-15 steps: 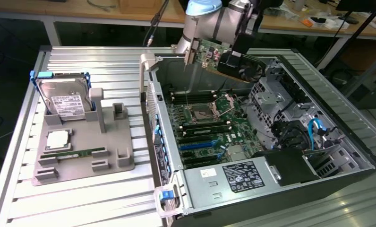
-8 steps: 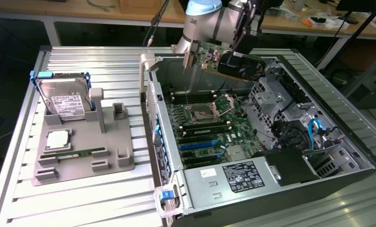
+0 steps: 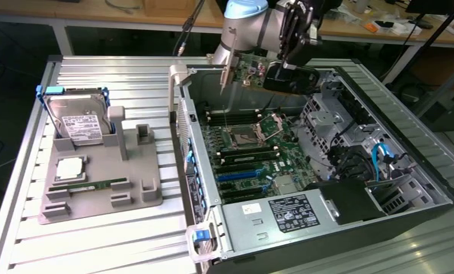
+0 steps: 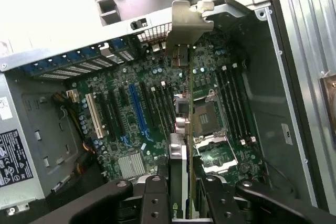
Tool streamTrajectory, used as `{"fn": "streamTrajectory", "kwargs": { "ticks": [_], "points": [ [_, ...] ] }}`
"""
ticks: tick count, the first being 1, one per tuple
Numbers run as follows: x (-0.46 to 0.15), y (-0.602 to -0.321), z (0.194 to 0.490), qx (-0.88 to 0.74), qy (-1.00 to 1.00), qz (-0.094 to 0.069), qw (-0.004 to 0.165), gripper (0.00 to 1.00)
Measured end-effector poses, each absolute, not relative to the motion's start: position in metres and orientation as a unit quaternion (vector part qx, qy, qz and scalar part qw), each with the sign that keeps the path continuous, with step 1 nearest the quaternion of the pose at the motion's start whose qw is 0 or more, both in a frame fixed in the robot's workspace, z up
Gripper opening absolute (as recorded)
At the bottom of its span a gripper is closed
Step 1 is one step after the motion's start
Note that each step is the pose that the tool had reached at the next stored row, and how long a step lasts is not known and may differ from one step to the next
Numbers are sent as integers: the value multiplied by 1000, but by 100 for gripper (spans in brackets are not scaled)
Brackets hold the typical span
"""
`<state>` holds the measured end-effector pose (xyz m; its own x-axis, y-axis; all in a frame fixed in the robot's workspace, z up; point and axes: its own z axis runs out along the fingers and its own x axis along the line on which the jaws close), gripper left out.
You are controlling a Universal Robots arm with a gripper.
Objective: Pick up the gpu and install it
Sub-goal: 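Pick up the gpu and move the gpu toward the slot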
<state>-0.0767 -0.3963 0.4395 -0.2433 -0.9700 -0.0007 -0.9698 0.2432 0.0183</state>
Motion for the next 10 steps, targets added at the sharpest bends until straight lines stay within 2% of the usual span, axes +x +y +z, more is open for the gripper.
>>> {"fn": "streamTrajectory", "kwargs": {
  "ticks": [10],
  "points": [
    [-77, -396, 438, 683, -730, -7, 6, 28]
  ]
}}
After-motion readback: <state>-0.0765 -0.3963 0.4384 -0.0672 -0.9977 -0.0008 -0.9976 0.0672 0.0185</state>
